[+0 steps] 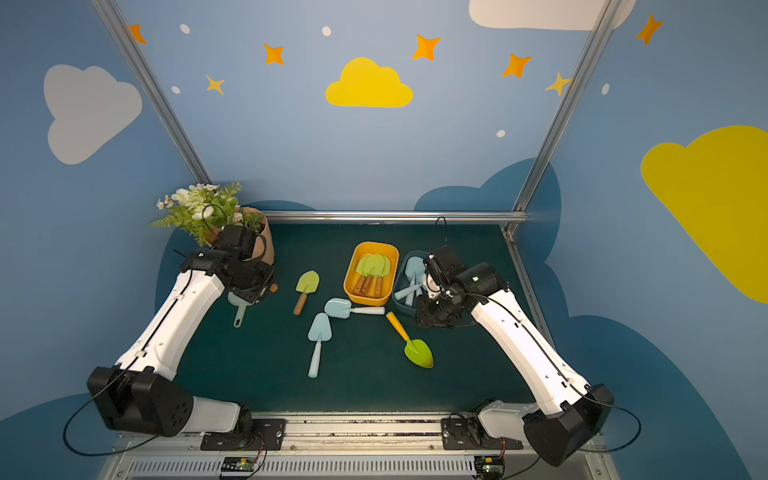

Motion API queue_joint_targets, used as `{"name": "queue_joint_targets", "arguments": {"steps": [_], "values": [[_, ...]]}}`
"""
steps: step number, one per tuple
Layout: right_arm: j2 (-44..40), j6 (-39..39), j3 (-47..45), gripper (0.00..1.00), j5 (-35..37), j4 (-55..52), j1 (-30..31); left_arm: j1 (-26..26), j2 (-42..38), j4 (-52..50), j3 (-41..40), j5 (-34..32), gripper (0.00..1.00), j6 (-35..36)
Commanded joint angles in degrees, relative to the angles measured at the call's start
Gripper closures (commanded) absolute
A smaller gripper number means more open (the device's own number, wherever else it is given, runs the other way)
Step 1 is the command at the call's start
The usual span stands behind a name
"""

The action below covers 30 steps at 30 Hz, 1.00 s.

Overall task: Sort the small shovels by color and place them into the storage box
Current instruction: Place the shovel in the storage box.

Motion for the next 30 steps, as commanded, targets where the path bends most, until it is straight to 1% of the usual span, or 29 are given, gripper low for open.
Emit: {"name": "queue_joint_targets", "arguments": {"steps": [1, 6, 8, 11, 13, 15, 17, 19, 23, 30], "values": [[-1.84, 1.86, -1.01, 0.53, 1.83, -2.66, 0.27, -5.53, 5.44, -4.80, 8.48, 0.69, 0.97, 10.24], [-3.29, 2.84, -1.48, 0.53, 2.30, -2.69, 0.30, -11.94, 16.15, -9.21, 22.44, 2.40, 0.97, 19.31], [-3.42, 2.95, -1.48, 0.53, 2.29, -2.80, 0.30, -14.20, 21.35, -13.54, 29.59, 2.39, 0.97, 22.72], [-3.86, 3.03, -1.74, 0.53, 2.56, -2.73, 0.30, -17.67, 31.21, -21.92, 43.60, 1.89, 0.97, 28.40], [-4.13, 3.03, -2.06, 0.53, 2.64, -2.77, 0.30, -20.12, 38.48, -27.88, 54.82, 0.84, 0.97, 31.75], [-4.47, 3.05, -2.37, 0.53, 2.75, -2.70, 0.30, -21.99, 44.91, -32.66, 64.72, -0.18, 0.97, 34.01], [-4.87, 3.03, -2.70, 0.53, 2.58, -2.77, 0.30, -23.36, 50.14, -35.39, 73.09, 0.30, 0.97, 35.72], [-5.09, 2.90, -3.03, 0.53, 2.43, -2.70, 0.30, -24.52, 52.70, -35.63, 75.53, 0.94, 0.97, 37.08], [-5.36, 2.59, -3.47, 0.53, 2.49, -2.73, 0.30, -26.30, 55.47, -34.94, 75.05, -0.71, 0.97, 39.91], [-5.44, 2.57, -4.64, 0.53, 2.19, -2.02, 0.26, -27.67, 58.89, -32.66, 74.58, -4.03, 0.97, 41.94]]}}
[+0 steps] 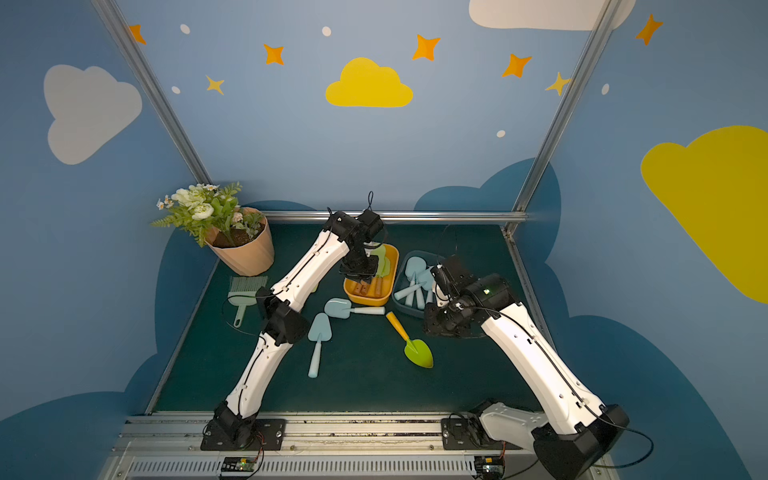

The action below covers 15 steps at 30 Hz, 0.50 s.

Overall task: Sort the small shovels by color and place them into the storage box
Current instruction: Place the shovel in the storage box.

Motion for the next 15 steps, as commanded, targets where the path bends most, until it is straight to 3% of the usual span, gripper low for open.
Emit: {"name": "queue_joint_targets", "arguments": {"steps": [1, 15], "values": [[-0.90, 0.06, -1.28, 0.53, 0.09, -0.42, 0.22, -0.17, 1.46, -1.82, 0.85, -2.97, 0.97, 2.45], [-0.29, -0.21, -2.96, 0.53, -0.37, 0.86, 0.07, -0.42, 6.76, 4.07, 0.40, -4.76, 0.97, -0.44]]}}
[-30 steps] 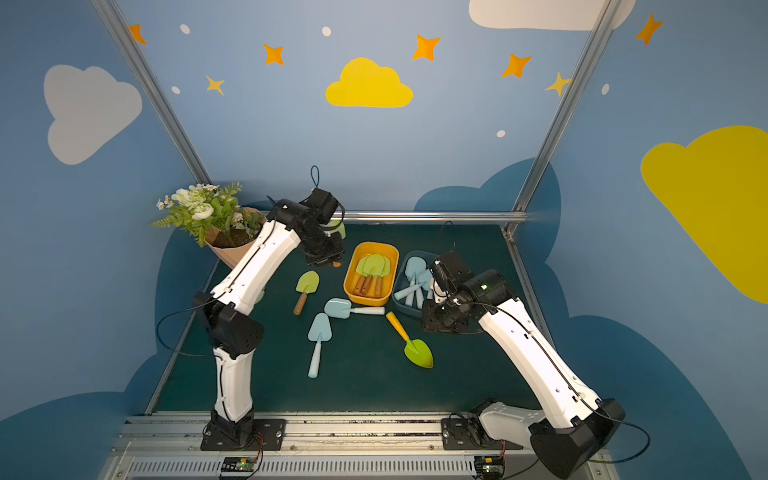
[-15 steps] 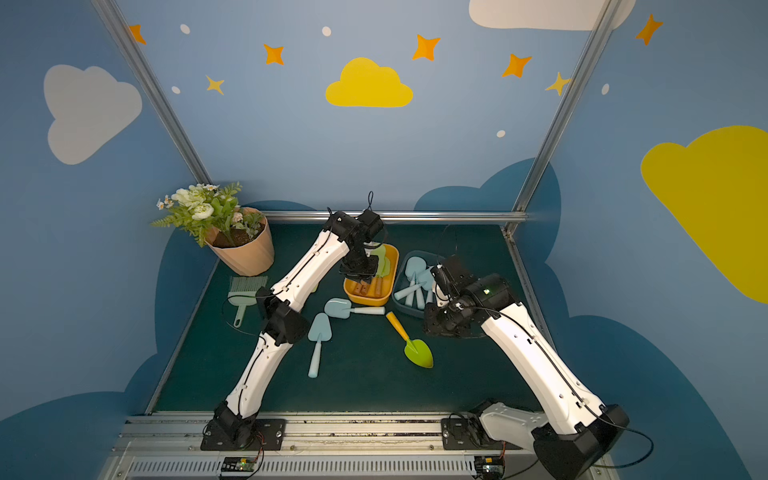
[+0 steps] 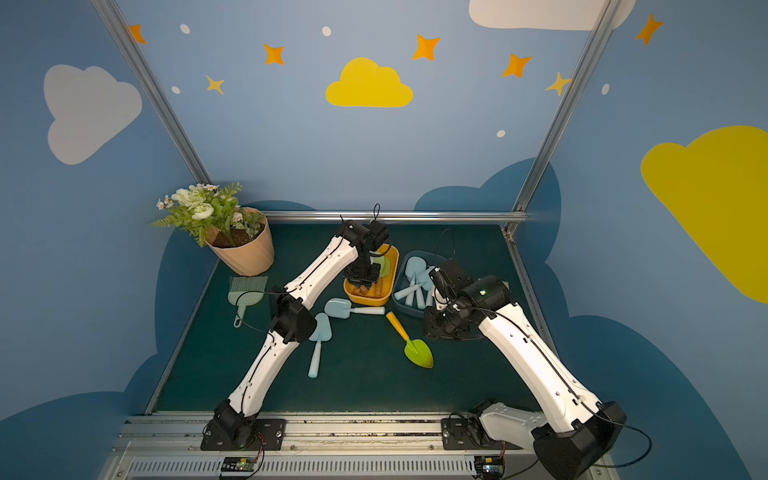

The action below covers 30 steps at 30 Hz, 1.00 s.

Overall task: Sort the small shovels by color and place them into the storage box
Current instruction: Place the shovel in the storage box.

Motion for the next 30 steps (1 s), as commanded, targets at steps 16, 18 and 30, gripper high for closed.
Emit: {"name": "queue_joint_targets", "arguments": {"steps": [16, 18, 30], "values": [[-0.48, -0.03, -1.34, 0.53, -0.40, 0.46, -0.18, -0.11, 4.30, 6.69, 0.47, -1.09, 0.97, -2.86], [-0.53, -0.01, -1.63, 0.53, -0.46, 0.52, -0.24, 0.06, 4.68, 6.84, 0.52, -0.85, 0.97, -2.99], [-0.48, -0.29, -2.72, 0.53, -0.75, 1.23, -0.76, 0.00, 6.40, 6.68, 0.36, -0.34, 0.97, -2.76]]}}
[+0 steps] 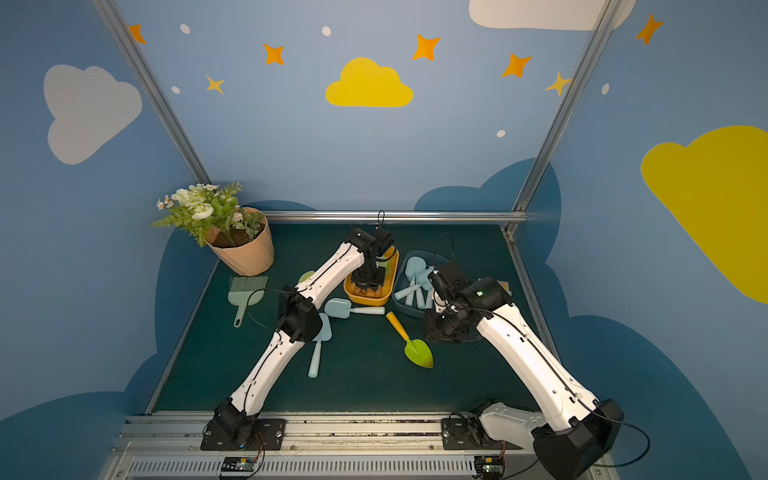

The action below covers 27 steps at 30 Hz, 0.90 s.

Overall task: Sort the small shovels by color and place them into the storage box
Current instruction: Place the shovel in the storage box.

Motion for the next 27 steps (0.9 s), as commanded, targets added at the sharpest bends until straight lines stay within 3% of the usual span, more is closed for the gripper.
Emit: {"name": "queue_joint_targets", "arguments": {"steps": [1, 9, 27], "values": [[-0.49, -0.32, -0.67, 0.53, -0.42, 0.39, -0.40, 0.03, 0.55, -0.27, 0.23, -0.17, 0.97, -0.32], [-0.48, -0.50, -1.16, 0.53, -0.66, 0.78, -0.76, 0.06, 0.67, -0.27, -0.02, 0.53, 0.97, -0.19], [-0.70, -0.73, -1.83, 0.52, 0.53, 0.91, -1.90, 0.19, 0.69, -0.55, -0.44, 1.68, 0.87, -0.01]]}}
